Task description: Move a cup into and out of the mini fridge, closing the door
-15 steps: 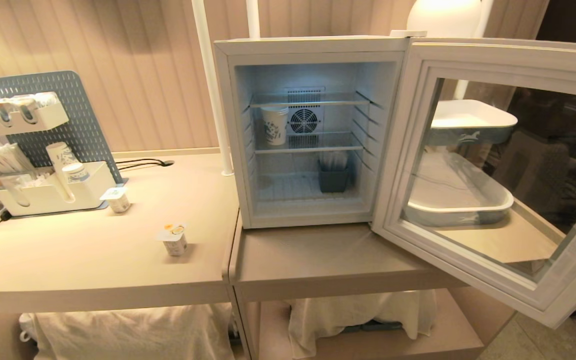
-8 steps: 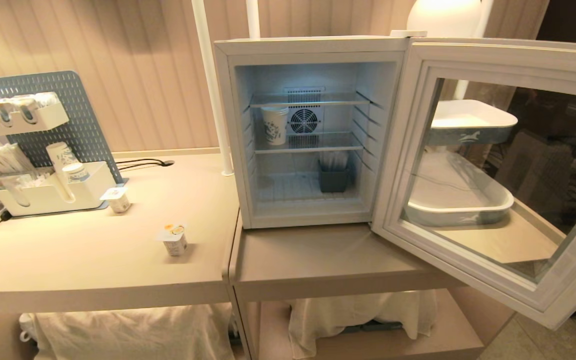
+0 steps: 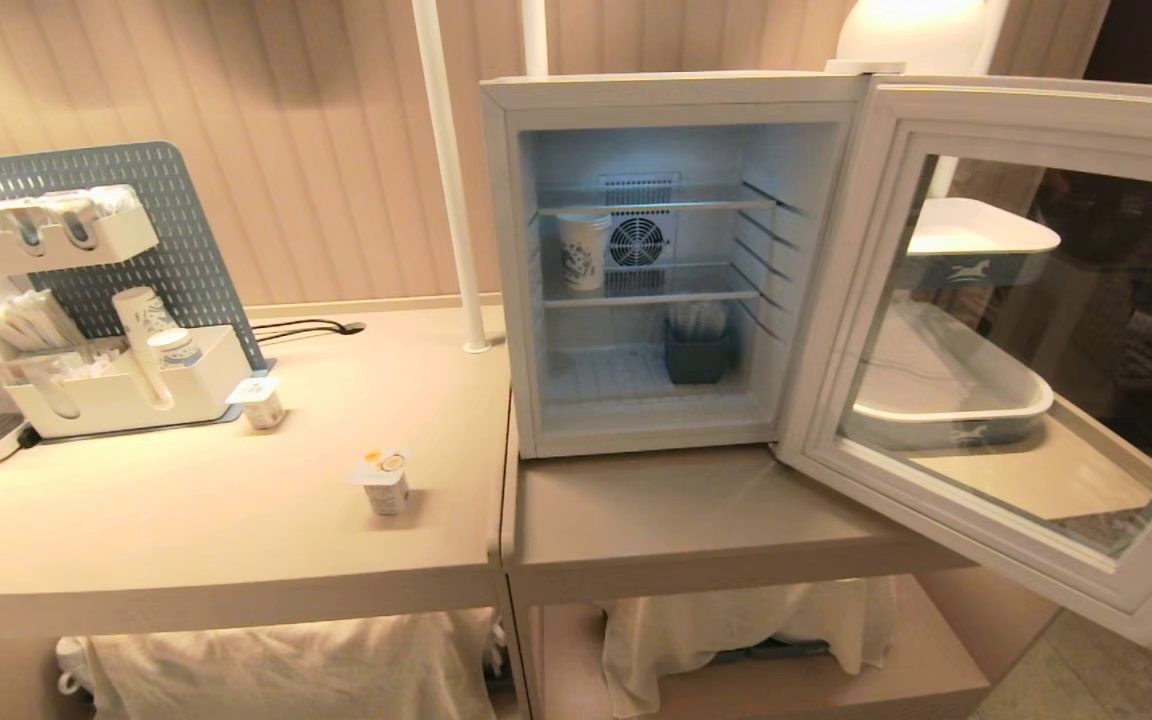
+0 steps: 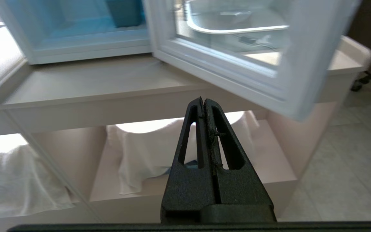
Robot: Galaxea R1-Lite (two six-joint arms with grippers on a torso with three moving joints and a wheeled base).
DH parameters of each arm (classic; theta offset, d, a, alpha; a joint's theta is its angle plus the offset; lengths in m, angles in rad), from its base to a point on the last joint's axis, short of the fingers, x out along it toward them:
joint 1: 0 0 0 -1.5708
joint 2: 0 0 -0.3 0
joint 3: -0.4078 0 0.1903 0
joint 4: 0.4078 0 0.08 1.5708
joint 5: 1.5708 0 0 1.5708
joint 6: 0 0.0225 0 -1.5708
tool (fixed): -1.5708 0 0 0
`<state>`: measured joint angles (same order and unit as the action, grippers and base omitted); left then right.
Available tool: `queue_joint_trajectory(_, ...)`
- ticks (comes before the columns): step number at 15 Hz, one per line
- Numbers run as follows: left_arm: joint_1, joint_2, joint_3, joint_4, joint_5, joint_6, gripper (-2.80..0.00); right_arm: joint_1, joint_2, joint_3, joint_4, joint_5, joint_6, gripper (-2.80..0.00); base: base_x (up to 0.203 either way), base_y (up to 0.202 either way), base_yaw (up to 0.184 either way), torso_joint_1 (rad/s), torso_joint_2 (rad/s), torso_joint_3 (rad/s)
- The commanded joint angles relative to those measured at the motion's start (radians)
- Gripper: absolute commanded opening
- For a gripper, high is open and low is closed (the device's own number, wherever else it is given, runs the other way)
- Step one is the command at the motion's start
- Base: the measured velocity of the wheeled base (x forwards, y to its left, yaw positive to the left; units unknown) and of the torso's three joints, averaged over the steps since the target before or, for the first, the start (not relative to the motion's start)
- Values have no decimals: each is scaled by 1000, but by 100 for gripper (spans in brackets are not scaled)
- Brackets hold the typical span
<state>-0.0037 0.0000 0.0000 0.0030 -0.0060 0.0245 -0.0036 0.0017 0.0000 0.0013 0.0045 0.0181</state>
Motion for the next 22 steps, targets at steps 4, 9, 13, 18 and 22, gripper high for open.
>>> queue_joint_trajectory(4,1,2,0,-1,0,-1,-280,1,1,0,0,0,0,-280,0,192,2,1,3,2)
queue_joint_trajectory(9,1,0,-1,0,0,-1,-280,1,1,0,0,0,0,-280,0,192,1,2,1,0)
queue_joint_trajectory(13,1,0,0,-1,0,-1,-280,1,1,0,0,0,0,-280,-18,167,4,3,2,-1)
queue_joint_trajectory(18,1,2,0,-1,0,-3,-280,1,1,0,0,0,0,-280,-161,158,0,2,1,2)
queue_joint_trajectory(22,1,0,0,-1,0,-1,-280,1,1,0,0,0,0,-280,-189,191,3,1,0,3)
